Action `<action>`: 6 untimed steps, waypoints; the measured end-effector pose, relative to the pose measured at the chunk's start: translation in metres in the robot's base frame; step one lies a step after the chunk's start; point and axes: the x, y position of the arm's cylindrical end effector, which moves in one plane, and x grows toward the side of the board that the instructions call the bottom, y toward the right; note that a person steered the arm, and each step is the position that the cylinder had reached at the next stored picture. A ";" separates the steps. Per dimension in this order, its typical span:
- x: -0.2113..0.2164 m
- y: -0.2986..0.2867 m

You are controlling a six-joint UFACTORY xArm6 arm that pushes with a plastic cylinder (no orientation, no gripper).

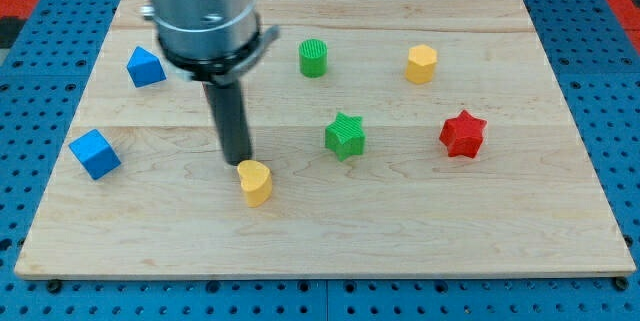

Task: Push the yellow heart towards the bottom center of the board

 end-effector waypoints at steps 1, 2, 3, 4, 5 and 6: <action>0.003 -0.023; 0.019 -0.003; 0.026 0.058; 0.031 0.100; 0.023 0.049; 0.023 -0.003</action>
